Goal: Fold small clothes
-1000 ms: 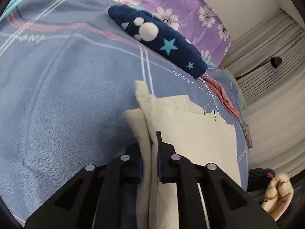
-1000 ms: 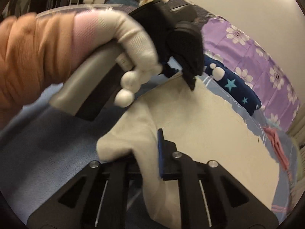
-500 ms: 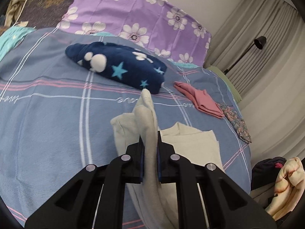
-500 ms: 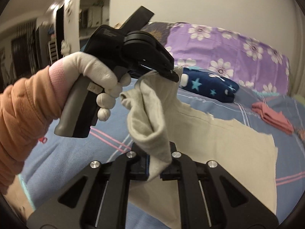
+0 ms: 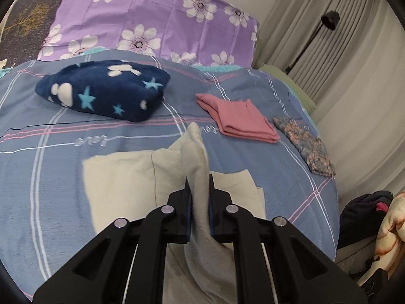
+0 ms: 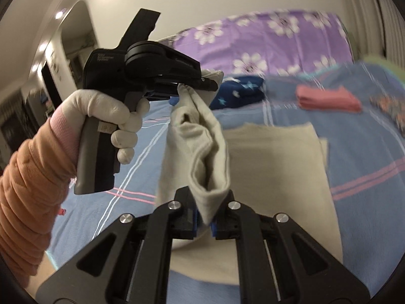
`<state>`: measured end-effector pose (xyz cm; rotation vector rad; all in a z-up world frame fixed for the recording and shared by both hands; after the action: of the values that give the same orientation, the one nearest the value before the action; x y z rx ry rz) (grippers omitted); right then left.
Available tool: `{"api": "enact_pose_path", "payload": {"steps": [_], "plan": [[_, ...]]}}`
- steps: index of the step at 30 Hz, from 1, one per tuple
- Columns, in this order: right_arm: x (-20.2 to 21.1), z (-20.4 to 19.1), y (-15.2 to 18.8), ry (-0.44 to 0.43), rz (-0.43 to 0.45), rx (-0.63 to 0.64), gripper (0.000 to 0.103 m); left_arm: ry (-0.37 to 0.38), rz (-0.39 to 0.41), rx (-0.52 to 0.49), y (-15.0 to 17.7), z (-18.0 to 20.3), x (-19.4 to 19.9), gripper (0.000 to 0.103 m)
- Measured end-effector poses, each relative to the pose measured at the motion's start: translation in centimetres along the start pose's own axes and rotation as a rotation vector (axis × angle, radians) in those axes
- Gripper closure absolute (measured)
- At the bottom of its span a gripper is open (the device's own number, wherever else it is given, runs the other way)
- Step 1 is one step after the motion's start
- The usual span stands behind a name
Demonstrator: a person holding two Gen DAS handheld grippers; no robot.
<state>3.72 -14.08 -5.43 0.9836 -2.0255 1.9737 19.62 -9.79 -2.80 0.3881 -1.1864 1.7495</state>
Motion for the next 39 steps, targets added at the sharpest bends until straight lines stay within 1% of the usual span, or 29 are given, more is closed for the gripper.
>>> {"api": "enact_pose_path", "payload": {"steps": [3,7,13,18,21,24,26,29,31,33,35,37,38,39], "plan": [[0.6,2.9,2.0,-0.003,-0.024,-0.069,0.096,-0.019,-0.038,-0.043,1.2,2.0,-2.4,0.094],[1.2,5.6,4.4,-0.007,-0.049,-0.141,0.096,-0.04,-0.083,-0.117,3.0,4.8,-5.4,0.094],[2.3,8.1,7.0,-0.022,-0.067,-0.22,0.096,-0.099,-0.127,-0.217,5.1,7.9,-9.0,0.094],[2.9,9.1,8.0,-0.039,-0.072,-0.267,0.096,-0.159,-0.148,-0.275,6.4,9.3,-11.1,0.094],[3.0,9.3,8.3,-0.054,-0.077,-0.28,0.096,-0.189,-0.154,-0.304,6.9,9.5,-12.0,0.093],[3.1,9.4,8.7,-0.071,-0.087,-0.292,0.096,-0.214,-0.157,-0.335,7.4,9.7,-12.6,0.092],[3.0,9.4,9.1,-0.084,-0.095,-0.306,0.096,-0.218,-0.155,-0.351,7.6,9.9,-12.9,0.09],[2.8,9.6,9.4,-0.115,-0.106,-0.326,0.096,-0.196,-0.142,-0.356,7.6,10.3,-12.6,0.083],[3.0,9.5,9.5,-0.143,-0.104,-0.334,0.096,-0.166,-0.113,-0.355,7.5,10.6,-11.6,0.077],[3.1,9.5,9.6,-0.184,-0.103,-0.348,0.091,-0.147,-0.074,-0.364,7.5,10.8,-10.1,0.065],[3.2,9.7,9.5,-0.229,-0.102,-0.373,0.086,-0.146,-0.027,-0.384,7.9,10.3,-7.8,0.064],[3.4,10.1,9.7,-0.267,-0.095,-0.404,0.084,-0.145,-0.001,-0.39,8.7,9.5,-5.7,0.059],[3.4,10.3,9.7,-0.276,-0.093,-0.414,0.082,-0.146,0.009,-0.386,9.3,8.9,-4.6,0.053],[3.5,10.6,9.8,-0.282,-0.093,-0.427,0.08,-0.15,0.016,-0.381,9.8,8.2,-3.5,0.051]]}}
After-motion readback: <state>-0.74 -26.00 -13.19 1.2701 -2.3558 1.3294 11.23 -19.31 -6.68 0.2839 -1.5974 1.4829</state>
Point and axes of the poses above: each gripper's, at about its wrist camera, not at the fingertips, and x roughly against the way its jaws point, z to its right, y to its underside, the point moved 7 cm from there along -x, roughly the way its jaws point, and after that the axes turned 12 degrees about x, right-handed, at the moved point
